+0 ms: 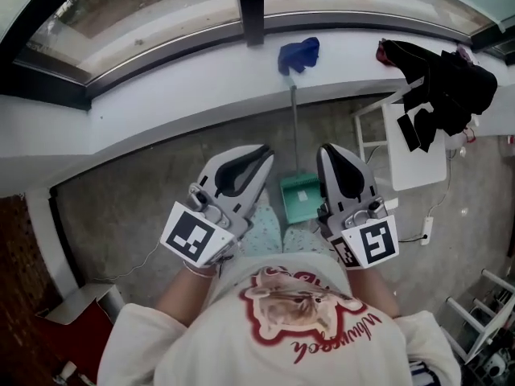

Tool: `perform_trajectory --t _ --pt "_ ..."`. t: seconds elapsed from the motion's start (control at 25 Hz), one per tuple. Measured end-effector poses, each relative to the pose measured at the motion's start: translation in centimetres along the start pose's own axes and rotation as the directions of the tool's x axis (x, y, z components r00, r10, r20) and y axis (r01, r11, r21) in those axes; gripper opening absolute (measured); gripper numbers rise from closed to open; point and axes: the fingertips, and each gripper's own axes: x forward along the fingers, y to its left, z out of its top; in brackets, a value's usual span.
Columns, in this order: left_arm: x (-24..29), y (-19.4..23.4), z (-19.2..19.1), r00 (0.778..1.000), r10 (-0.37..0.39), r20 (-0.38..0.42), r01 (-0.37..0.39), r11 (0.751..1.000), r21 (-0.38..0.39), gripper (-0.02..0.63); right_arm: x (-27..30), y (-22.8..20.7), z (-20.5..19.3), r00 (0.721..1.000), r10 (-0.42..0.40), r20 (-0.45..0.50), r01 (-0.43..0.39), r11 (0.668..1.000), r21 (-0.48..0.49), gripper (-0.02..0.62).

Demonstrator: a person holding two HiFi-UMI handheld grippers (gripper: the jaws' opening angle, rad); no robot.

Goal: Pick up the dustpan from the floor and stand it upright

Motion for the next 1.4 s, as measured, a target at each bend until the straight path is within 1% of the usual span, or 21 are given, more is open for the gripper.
perform_trajectory --t 0.2,0.28,0.44,0.68,0.8,0.88,0.96,1.08,1.24,1.4 --pt "2.6 1.2 -3.0 0.999 0.009 -0.034 -0.009 1.0 -0.016 0.043 1.1 -2.7 -2.9 0.999 -0.008 -0.036 0.007 1.0 -0.003 0.021" --pt "3.7 1.6 -4.2 0.999 0.013 -0.033 -0.014 0.999 -0.028 0.042 1.4 -3.8 -3.8 0.999 -0.008 -0.047 0.007 1.0 -0.011 0.021" --pt "5.1 2.6 -6.9 0.999 0.012 -0.045 -0.013 0.999 -0.029 0.04 2.4 -5.2 -5.8 0.998 0.008 -0.069 -0.01 1.0 -0.029 0.021" --pt "6.4 4.4 -10.3 0.998 0.045 -0.053 -0.049 0.996 -0.08 0.04 4.5 -6.1 -8.4 0.996 0.055 -0.077 -0.058 0.997 -0.048 0.021" --pt "7.2 5.3 -11.8 0.997 0.062 -0.056 -0.068 0.992 -0.11 0.04 5.8 -7.0 -11.0 0.993 0.066 -0.093 -0.071 0.997 -0.043 0.022" --pt "7.6 5.9 -13.0 0.996 0.064 -0.055 -0.07 0.99 -0.125 0.04 7.2 -7.7 -12.8 0.991 0.079 -0.107 -0.086 0.994 -0.069 0.023" --pt "7.9 6.2 -14.1 0.997 0.052 -0.065 -0.06 0.989 -0.137 0.04 8.5 -8.6 -14.4 0.991 0.063 -0.121 -0.074 0.993 -0.088 0.023" --pt "7.9 6.6 -15.5 0.996 0.036 -0.084 -0.047 0.99 -0.134 0.04 10.1 -10.4 -16.9 0.988 0.032 -0.15 -0.048 0.993 -0.106 0.023" --pt "8.4 7.4 -17.6 0.995 0.028 -0.091 -0.041 0.988 -0.147 0.04 12.1 -12.3 -21.9 0.972 0.039 -0.231 -0.068 0.991 -0.119 0.023" --pt "9.0 7.7 -19.7 0.995 0.015 -0.1 -0.031 0.986 -0.166 0.04 13.7 -13.8 -25.8 0.96 0.038 -0.277 -0.077 0.988 -0.131 0.025"
